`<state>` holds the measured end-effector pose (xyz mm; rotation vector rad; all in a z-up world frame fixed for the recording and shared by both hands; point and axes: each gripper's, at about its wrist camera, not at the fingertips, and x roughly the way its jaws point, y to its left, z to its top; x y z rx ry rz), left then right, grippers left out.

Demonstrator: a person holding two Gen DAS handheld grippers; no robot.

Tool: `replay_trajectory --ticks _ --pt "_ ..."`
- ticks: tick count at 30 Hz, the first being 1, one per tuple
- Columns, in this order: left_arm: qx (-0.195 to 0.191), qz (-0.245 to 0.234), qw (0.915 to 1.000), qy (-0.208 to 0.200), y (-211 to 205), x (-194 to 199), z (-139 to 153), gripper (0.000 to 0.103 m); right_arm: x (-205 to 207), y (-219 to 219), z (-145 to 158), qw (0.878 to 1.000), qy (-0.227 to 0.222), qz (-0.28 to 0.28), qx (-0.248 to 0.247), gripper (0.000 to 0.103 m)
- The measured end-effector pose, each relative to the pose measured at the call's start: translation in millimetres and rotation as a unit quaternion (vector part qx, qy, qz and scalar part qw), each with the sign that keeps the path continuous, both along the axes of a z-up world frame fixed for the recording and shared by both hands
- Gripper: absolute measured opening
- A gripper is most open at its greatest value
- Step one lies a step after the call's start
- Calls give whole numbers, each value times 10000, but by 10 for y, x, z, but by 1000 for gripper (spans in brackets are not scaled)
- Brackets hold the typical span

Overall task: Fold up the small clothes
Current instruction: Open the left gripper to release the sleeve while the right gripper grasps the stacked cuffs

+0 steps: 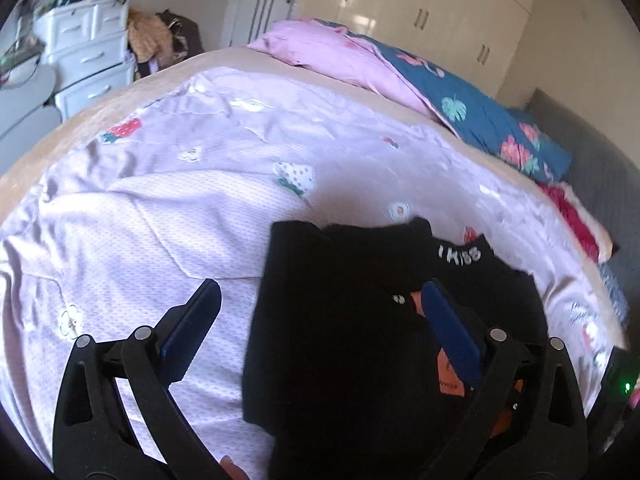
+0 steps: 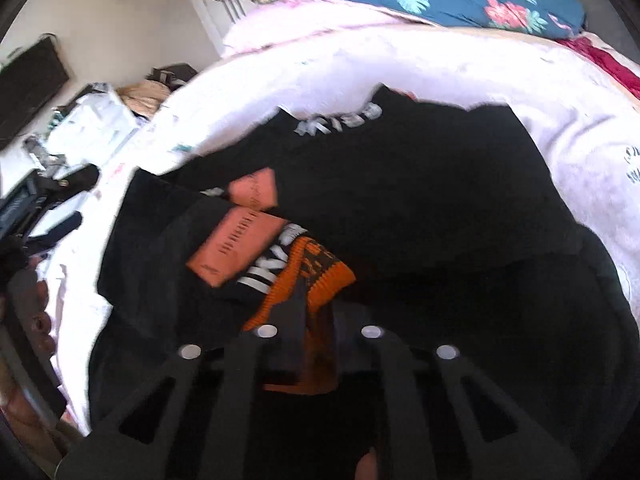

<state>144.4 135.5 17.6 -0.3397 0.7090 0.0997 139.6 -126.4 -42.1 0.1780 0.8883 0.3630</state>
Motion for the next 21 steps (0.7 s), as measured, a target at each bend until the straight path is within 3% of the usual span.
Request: replay_trajectory --ticks 3,7,13,21 --pt "69 197 9998 -35 122 -37 37 94 -78 20 302 9976 -654 227 30 8" --pt "94 480 9988 34 271 -79 69 94 -24 28 700 9922 -1166 446 57 8" --pt "-116 688 9975 -138 402 -145 123 94 74 29 1262 9733 -2155 544 -580 8" --pt "-262 508 9982 -201 306 -79 109 94 221 -171 1316 9633 -2437 211 -1101 8"
